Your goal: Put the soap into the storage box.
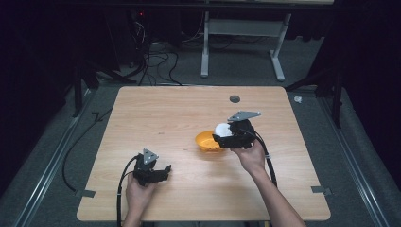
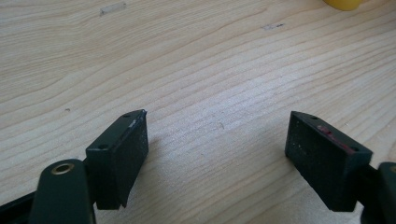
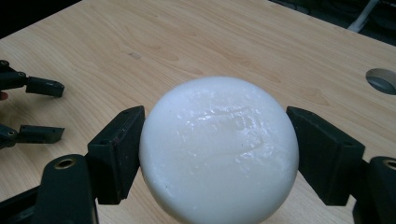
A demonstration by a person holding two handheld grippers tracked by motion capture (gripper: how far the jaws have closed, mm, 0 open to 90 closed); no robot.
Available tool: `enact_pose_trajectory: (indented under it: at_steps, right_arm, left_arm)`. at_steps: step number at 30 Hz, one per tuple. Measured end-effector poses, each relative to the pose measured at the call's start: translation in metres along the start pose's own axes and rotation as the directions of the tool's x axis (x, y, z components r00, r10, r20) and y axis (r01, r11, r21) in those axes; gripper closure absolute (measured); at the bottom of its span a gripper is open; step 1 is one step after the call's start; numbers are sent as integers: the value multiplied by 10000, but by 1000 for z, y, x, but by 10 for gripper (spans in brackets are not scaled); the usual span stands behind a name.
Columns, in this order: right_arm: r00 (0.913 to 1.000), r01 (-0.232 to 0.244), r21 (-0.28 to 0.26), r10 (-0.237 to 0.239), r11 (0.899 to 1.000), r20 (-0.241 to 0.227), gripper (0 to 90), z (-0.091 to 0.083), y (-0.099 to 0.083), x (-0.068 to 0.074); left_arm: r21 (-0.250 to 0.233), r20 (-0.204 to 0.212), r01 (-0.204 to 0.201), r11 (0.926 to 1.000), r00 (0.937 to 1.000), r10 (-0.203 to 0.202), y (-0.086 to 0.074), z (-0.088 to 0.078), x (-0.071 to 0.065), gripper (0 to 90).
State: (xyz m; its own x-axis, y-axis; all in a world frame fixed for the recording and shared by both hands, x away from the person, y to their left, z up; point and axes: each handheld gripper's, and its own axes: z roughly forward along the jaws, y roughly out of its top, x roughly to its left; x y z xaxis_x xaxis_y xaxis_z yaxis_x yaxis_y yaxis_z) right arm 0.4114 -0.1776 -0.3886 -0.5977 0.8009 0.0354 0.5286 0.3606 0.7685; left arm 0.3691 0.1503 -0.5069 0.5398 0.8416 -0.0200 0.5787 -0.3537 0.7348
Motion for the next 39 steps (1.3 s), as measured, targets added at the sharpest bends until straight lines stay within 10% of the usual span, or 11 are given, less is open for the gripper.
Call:
enact_pose_trajectory:
  at_steps: [39]
  right_arm:
    - [9995, -301, 1504, 290, 9882, 98, 238, 62, 3, 1]
  left_arm:
    - [-9, -5, 7, 10000, 10000, -7, 0, 0, 0, 221]
